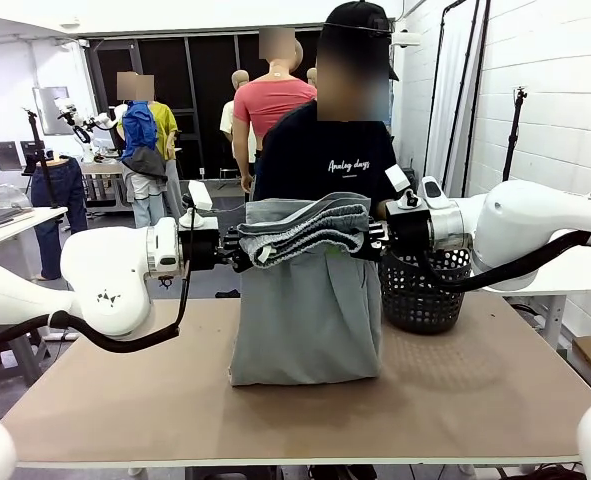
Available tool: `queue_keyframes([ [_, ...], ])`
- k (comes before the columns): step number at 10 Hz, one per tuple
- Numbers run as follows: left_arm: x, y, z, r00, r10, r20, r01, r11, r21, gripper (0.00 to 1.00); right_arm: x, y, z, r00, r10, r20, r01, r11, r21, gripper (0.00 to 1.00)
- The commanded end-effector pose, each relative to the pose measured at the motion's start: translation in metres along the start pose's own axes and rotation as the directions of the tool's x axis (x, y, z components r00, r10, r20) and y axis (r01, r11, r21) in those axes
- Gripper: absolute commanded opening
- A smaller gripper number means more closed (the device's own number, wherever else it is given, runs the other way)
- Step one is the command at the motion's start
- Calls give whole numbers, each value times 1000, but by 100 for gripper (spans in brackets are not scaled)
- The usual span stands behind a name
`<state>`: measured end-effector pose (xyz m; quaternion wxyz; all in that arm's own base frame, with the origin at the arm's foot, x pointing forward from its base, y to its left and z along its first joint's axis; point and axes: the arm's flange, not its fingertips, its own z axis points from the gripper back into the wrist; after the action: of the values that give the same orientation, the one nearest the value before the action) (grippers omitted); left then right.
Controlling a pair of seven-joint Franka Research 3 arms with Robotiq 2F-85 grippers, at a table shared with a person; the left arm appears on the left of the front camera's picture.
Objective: Fold the training pants.
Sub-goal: Fold the Training pants in half.
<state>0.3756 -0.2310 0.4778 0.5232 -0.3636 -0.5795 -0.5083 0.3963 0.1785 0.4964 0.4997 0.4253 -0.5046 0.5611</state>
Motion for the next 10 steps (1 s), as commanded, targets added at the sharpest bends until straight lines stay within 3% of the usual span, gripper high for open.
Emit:
queue_keyframes([
  [1,2,0,-1,1000,12,-4,-12,1000,0,0,1,1,-1,1000,-1,1,1,1000,4,0],
  [3,-1,9,7,1000,-1,1,1,999,32,0,0,0,0,1000,0,0,0,1000,0,0],
  [6,-2,32,1,994,-78,-76,86,990,113,0,-2,-25,-7,999,27,-42,-28,999,-26,0],
  [10,14,67,-13,980,-176,-99,189,971,147,0,19,-59,-19,995,73,-67,-76,996,-39,0],
])
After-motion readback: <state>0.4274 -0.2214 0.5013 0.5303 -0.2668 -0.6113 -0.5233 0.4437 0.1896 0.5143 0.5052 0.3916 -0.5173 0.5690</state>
